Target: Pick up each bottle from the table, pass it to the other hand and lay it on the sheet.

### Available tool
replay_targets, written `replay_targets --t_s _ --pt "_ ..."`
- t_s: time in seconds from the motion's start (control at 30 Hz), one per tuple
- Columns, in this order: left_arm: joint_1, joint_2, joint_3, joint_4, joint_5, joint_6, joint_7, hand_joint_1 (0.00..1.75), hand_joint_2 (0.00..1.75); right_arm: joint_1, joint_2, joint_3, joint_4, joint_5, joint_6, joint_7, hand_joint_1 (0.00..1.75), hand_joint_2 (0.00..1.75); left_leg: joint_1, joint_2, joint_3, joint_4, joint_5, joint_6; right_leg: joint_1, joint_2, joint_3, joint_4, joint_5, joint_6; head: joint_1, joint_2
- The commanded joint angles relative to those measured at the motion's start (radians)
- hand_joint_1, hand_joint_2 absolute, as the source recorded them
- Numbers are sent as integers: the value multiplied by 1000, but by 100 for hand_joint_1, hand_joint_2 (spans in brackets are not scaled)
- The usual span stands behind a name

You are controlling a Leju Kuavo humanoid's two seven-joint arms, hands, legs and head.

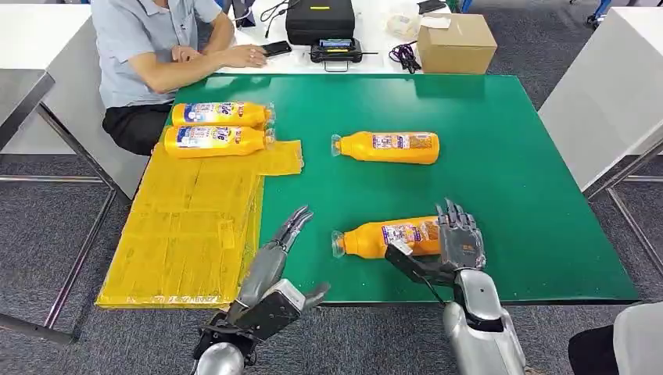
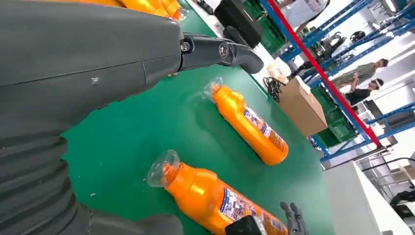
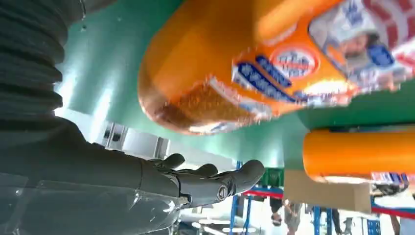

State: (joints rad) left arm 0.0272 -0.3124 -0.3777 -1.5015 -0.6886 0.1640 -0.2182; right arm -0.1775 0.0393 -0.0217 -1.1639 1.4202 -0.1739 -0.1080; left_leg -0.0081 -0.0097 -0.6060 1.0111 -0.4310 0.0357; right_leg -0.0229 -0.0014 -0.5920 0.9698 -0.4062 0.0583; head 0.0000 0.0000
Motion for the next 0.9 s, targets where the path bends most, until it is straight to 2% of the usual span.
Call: replay_targets --t_s 0.03,0.1,0.27,0.63,0.67,0.7,0.83,0.9 --pt "-39 -28 -56 80 -11 -9 2 0 175 -130 -40 25 235 -52 42 -31 0 175 2 1 4 1 -2 -2 2 1 5 -1 -1 -2 0 0" --pt "-48 -29 -57 96 -11 -12 2 0 175 -173 -40 31 295 -63 46 -35 0 175 1 2 2 0 -1 -1 1 1 2 0 0 -1 0 0" --pt "-66 -30 -67 124 -10 -12 -2 0 175 -200 -52 62 378 -62 41 -43 0 175 1 1 4 0 -1 -1 2 0 4 -1 0 -2 0 0" --pt "-72 -28 -79 125 -13 -8 -5 0 175 -223 -63 116 423 -58 30 -52 0 175 1 1 5 0 0 -1 1 0 5 -1 0 -1 0 0" --pt "-74 -29 -81 128 -12 -8 -7 0 175 -223 -67 122 428 -60 33 -59 21 175 2 1 6 0 -1 -2 2 0 6 -1 0 -3 0 0" --pt "-75 -29 -83 131 -11 -8 -9 0 175 -220 -70 126 432 -63 31 -65 154 175 1 1 6 0 0 -1 1 0 5 -1 0 -2 0 0" --pt "-75 -30 -84 132 -11 -7 -10 0 175 -219 -71 125 434 -65 29 -68 154 175 2 0 7 0 -1 -2 2 -1 8 -1 -1 -2 0 0" --pt "-79 -29 -85 137 -9 -6 -13 0 175 -220 -73 125 445 -80 33 -75 173 175 2 0 8 0 -1 -2 3 -1 9 -2 -1 -3 0 0"
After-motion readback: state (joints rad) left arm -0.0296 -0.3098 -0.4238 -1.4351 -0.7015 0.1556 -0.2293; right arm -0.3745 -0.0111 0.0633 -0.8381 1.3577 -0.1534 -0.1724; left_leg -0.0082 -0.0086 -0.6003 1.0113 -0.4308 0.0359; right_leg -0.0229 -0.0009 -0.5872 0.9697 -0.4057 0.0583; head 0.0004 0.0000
